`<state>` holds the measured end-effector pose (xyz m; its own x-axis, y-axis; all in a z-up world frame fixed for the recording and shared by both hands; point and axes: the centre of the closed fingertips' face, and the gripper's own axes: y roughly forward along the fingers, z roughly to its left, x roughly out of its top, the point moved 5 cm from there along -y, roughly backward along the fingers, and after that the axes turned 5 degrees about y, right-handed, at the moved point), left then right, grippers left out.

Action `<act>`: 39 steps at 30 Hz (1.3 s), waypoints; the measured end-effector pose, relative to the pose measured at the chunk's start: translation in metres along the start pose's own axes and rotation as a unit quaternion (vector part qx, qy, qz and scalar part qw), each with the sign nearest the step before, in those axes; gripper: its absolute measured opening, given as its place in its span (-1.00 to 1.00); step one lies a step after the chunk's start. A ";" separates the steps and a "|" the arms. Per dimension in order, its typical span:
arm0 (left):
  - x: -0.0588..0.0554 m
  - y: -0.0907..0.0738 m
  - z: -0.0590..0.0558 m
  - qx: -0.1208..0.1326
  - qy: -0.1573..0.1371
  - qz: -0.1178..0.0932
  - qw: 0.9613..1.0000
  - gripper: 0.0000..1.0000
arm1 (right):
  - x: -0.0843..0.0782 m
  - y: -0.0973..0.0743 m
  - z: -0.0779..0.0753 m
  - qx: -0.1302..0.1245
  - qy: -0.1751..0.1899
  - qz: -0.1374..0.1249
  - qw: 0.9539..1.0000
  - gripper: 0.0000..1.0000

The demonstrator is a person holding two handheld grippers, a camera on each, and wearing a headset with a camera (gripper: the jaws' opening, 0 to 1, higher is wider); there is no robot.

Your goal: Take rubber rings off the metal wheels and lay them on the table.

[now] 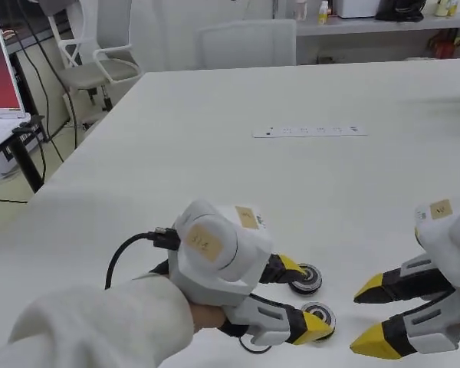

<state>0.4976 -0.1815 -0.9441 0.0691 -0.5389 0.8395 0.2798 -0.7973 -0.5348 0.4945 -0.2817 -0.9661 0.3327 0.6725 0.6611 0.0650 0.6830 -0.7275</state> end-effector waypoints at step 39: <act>-0.023 0.021 -0.003 0.007 0.005 0.037 0.999 -0.66 | 0.002 0.029 0.005 -0.018 0.005 0.006 1.000 -0.42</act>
<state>0.4993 -0.1865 -0.9744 0.0802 -0.5984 0.7972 0.2872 -0.7520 -0.5933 0.4918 -0.2592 -0.9850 0.3437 0.6772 0.6506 0.0955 0.6640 -0.7416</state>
